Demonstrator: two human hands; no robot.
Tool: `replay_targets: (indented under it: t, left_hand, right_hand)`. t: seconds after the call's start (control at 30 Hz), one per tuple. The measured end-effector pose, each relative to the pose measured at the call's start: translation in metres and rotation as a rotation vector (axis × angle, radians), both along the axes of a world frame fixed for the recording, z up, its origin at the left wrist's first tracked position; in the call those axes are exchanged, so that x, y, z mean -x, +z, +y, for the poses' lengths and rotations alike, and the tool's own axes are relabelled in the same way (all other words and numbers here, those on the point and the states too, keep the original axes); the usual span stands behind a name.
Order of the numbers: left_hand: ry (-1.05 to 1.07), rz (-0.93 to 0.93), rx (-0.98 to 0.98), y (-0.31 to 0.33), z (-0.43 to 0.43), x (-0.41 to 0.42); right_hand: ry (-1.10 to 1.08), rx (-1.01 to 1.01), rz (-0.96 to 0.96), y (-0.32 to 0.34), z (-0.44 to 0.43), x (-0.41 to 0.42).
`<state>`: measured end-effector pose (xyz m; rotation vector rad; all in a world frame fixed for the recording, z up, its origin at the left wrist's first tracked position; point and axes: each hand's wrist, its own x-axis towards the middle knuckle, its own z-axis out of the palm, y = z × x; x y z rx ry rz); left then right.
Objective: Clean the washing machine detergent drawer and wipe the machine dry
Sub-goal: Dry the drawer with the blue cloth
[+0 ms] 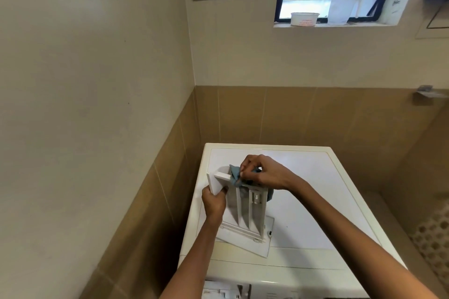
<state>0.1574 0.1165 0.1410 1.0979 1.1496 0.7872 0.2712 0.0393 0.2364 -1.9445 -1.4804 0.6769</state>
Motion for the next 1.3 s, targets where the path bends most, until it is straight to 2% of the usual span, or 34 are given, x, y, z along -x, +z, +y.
replay_targets:
  t: [0.2, 0.37, 0.5, 0.67, 0.87, 1.0, 1.13, 1.3]
  left_hand:
    - [0.042, -0.012, -0.007, 0.000, -0.004, -0.003]
    - [0.057, -0.006, -0.008, -0.003, -0.006, -0.002]
    - [0.061, -0.010, 0.000, -0.003, -0.007, -0.001]
    - [0.081, 0.002, -0.036, -0.004, -0.010, -0.003]
    - [0.099, 0.033, -0.073, -0.008, -0.010, -0.003]
    - [0.107, 0.049, -0.099, -0.007, -0.019, -0.005]
    - [0.149, 0.033, -0.060, -0.012, -0.026, -0.001]
    - [0.166, 0.016, -0.075, -0.012, -0.030, 0.002]
  right_hand:
    - [-0.115, 0.003, -0.357, 0.011, 0.001, 0.016]
    - [-0.076, 0.013, -0.513, 0.005, 0.004, 0.026]
    - [-0.077, 0.012, -0.433, 0.009, -0.001, 0.024]
    - [-0.149, -0.092, -0.545, -0.002, -0.008, 0.036]
    - [-0.230, -0.226, -0.535, -0.016, -0.020, 0.043]
    - [-0.323, -0.335, -0.595, -0.027, -0.024, 0.049]
    - [-0.420, -0.361, -0.320, -0.020, -0.026, 0.041]
    - [-0.346, -0.392, -0.202, -0.013, -0.026, 0.041]
